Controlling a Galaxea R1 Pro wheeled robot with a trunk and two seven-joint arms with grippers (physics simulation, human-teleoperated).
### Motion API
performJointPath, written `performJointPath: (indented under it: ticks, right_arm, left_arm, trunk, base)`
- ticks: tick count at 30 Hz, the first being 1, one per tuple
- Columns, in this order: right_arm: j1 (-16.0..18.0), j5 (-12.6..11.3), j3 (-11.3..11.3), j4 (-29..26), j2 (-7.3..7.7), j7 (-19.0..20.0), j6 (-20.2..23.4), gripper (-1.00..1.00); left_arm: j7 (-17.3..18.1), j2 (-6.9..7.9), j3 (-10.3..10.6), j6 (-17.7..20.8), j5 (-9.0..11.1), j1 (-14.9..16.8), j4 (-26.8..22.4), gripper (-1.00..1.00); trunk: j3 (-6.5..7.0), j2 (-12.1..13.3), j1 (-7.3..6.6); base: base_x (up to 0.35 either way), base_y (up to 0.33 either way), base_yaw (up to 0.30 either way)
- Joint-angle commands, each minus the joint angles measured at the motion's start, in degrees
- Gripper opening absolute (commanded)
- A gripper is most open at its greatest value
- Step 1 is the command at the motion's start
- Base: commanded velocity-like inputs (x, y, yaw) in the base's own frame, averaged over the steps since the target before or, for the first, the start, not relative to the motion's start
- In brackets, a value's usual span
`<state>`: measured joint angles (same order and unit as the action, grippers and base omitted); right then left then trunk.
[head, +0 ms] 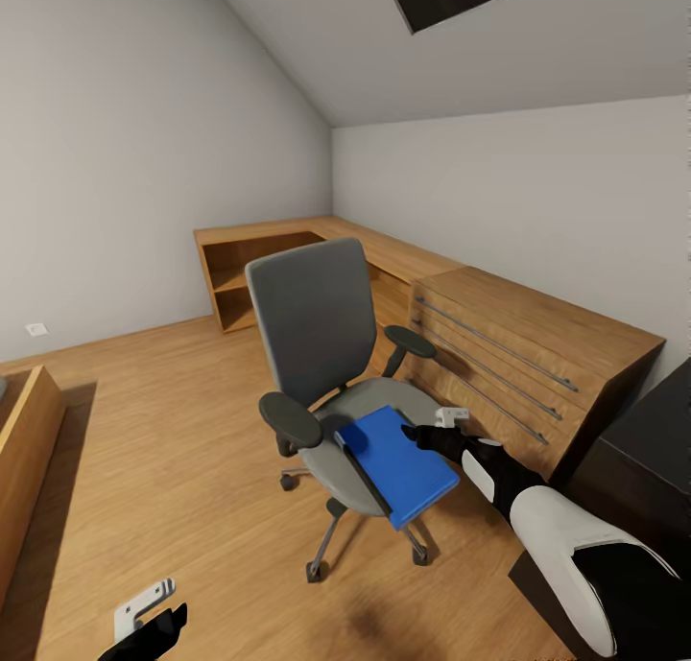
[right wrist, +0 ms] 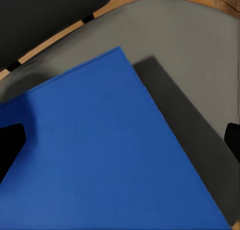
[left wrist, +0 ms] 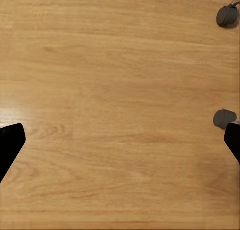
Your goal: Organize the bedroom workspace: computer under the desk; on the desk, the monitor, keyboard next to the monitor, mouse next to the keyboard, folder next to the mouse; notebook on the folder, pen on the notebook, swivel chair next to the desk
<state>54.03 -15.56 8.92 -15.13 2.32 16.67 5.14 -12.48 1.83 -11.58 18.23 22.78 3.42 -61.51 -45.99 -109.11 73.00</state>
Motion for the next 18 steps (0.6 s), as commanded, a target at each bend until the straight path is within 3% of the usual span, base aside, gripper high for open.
performJointPath:
  ticks: [1,18]
  right_arm:
    - [0.03,-0.6,0.41,-0.08,0.05,0.02,0.31,1.0]
    - [0.03,-0.61,0.4,-0.08,0.05,0.47,0.43,1.0]
  left_arm:
    - [-0.35,0.01,0.03,0.23,0.6,0.01,-0.1,1.0]
    - [-0.39,0.04,0.04,0.23,0.6,0.01,-0.1,1.0]
  trunk:
    - [0.0,-0.02,-0.01]
    - [1.05,-0.02,-0.01]
  base:
    - [0.0,0.054,-0.137]
    - [0.0,0.009,-0.204]
